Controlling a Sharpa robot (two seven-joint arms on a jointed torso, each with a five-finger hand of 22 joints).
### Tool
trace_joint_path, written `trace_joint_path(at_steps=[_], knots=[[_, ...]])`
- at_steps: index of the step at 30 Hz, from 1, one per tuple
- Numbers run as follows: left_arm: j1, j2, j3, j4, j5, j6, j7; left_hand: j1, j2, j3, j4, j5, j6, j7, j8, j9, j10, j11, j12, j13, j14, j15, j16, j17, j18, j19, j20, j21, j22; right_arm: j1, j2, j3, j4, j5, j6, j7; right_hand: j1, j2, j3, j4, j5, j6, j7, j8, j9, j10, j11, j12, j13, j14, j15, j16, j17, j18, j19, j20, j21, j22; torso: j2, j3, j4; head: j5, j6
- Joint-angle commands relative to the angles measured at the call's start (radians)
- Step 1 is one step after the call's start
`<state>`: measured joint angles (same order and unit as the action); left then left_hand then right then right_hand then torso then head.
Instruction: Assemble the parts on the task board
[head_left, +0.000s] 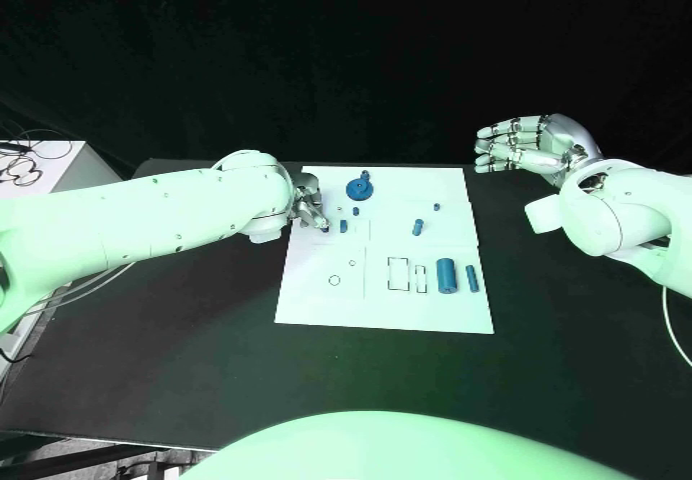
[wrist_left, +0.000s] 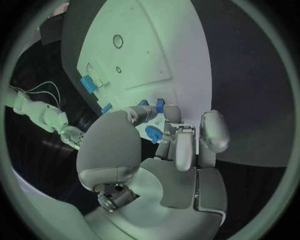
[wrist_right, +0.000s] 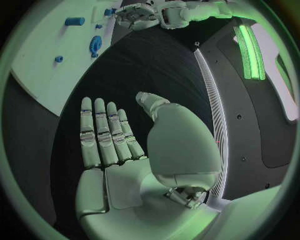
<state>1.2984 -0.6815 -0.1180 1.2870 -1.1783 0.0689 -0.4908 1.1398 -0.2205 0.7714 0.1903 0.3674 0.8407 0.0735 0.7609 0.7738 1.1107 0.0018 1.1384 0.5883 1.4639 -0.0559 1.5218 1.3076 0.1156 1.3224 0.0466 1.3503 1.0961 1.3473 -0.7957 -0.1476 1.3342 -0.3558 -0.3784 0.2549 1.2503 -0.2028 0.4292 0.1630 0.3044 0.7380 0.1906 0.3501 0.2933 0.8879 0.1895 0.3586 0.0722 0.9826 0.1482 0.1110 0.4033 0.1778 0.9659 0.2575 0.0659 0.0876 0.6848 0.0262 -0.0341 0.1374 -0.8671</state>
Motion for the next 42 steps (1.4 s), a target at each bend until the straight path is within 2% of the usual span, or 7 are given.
trace_joint_path(at_steps=[1,19,30,34,38,42], knots=[[-0.004,0.004,-0.003,-0.001,-0.004,0.041,0.011,0.003,-0.004,0.206,-0.206,0.011,0.010,0.001,0.003,0.001,0.014,-0.005,0.005,0.003,0.078,-0.008,0.006,0.175,-0.019,0.007,0.001,0.005,0.002,0.000,0.001,0.001,-0.001,-0.001,0.004,0.012,-0.001,0.012,-0.006,0.000,0.003,0.007,0.059,-0.004,-0.001,0.003,0.001,0.006,-0.002,0.008,0.001,-0.007,-0.001,0.007,0.001,0.001,0.002,-0.002,0.000,-0.0003,-0.0018,0.000,-0.002],[-0.003,0.042,-0.002,-0.043,0.033,0.103,-0.001,0.001,-0.006,0.207,-0.206,0.019,0.013,0.001,0.002,0.001,0.016,-0.005,0.005,0.004,0.079,-0.008,0.007,0.177,-0.019,0.007,0.001,0.006,0.003,-0.001,0.004,0.001,0.000,-0.001,0.003,0.012,-0.001,0.012,-0.006,0.000,0.003,0.007,0.059,-0.004,-0.001,0.003,0.001,0.006,-0.002,0.008,0.001,-0.007,-0.001,0.007,0.001,0.001,0.002,-0.002,-0.001,0.0011,-0.0023,-0.001,-0.006],[-0.002,0.056,-0.002,-0.071,0.037,0.094,-0.007,-0.002,-0.003,0.207,-0.203,0.022,0.013,0.001,0.000,0.001,0.013,-0.005,0.000,-0.004,0.077,-0.008,0.004,0.171,-0.019,0.006,0.001,0.005,0.001,-0.001,0.004,0.001,0.000,-0.001,0.004,0.012,-0.001,0.012,-0.006,0.000,0.003,0.007,0.059,-0.004,-0.001,0.003,0.001,0.006,-0.002,0.008,0.001,-0.007,-0.001,0.007,0.001,0.001,0.002,-0.002,-0.001,0.0007,-0.0016,-0.003,-0.006],[-0.002,0.061,-0.002,-0.084,0.037,0.083,-0.009,-0.009,0.006,0.205,-0.196,0.016,0.007,0.003,-0.005,0.001,0.003,-0.003,-0.011,-0.022,0.074,-0.007,0.000,0.164,-0.018,0.002,0.001,0.002,-0.005,-0.001,0.004,0.001,0.000,-0.001,0.004,0.012,-0.001,0.012,-0.007,0.001,0.004,0.006,0.059,-0.004,-0.002,0.003,0.002,0.007,-0.003,0.008,0.001,-0.008,-0.003,0.007,0.001,0.002,0.002,-0.005,0.000,-0.0003,-0.0011,-0.005,-0.006],[-0.002,0.065,-0.002,-0.095,0.036,0.075,-0.008,-0.028,0.022,0.177,-0.182,-0.006,-0.018,0.009,-0.013,0.006,-0.024,0.002,-0.036,-0.061,0.065,0.000,-0.013,0.142,-0.014,-0.014,0.006,-0.012,-0.027,-0.001,0.003,0.001,0.000,-0.001,0.004,0.012,-0.001,0.012,-0.007,0.001,0.004,0.006,0.059,-0.004,-0.002,0.003,0.002,0.007,-0.003,0.008,0.001,-0.008,-0.003,0.007,0.001,0.002,0.002,-0.005,0.000,-0.0004,-0.0012,-0.005,-0.006],[-0.002,0.065,-0.002,-0.103,0.035,0.063,-0.008,-0.056,0.024,0.117,-0.158,-0.017,-0.036,0.005,-0.010,0.017,-0.039,0.003,-0.042,-0.077,0.061,0.002,-0.017,0.134,-0.011,-0.024,0.011,-0.023,-0.041,-0.001,0.001,0.001,0.001,-0.001,0.004,0.013,-0.001,0.012,-0.007,0.001,0.004,0.006,0.059,-0.004,-0.002,0.003,0.002,0.007,-0.003,0.008,0.001,-0.008,-0.003,0.007,0.001,0.002,0.002,-0.005,-0.001,-0.0008,-0.0002,-0.007,-0.006]])
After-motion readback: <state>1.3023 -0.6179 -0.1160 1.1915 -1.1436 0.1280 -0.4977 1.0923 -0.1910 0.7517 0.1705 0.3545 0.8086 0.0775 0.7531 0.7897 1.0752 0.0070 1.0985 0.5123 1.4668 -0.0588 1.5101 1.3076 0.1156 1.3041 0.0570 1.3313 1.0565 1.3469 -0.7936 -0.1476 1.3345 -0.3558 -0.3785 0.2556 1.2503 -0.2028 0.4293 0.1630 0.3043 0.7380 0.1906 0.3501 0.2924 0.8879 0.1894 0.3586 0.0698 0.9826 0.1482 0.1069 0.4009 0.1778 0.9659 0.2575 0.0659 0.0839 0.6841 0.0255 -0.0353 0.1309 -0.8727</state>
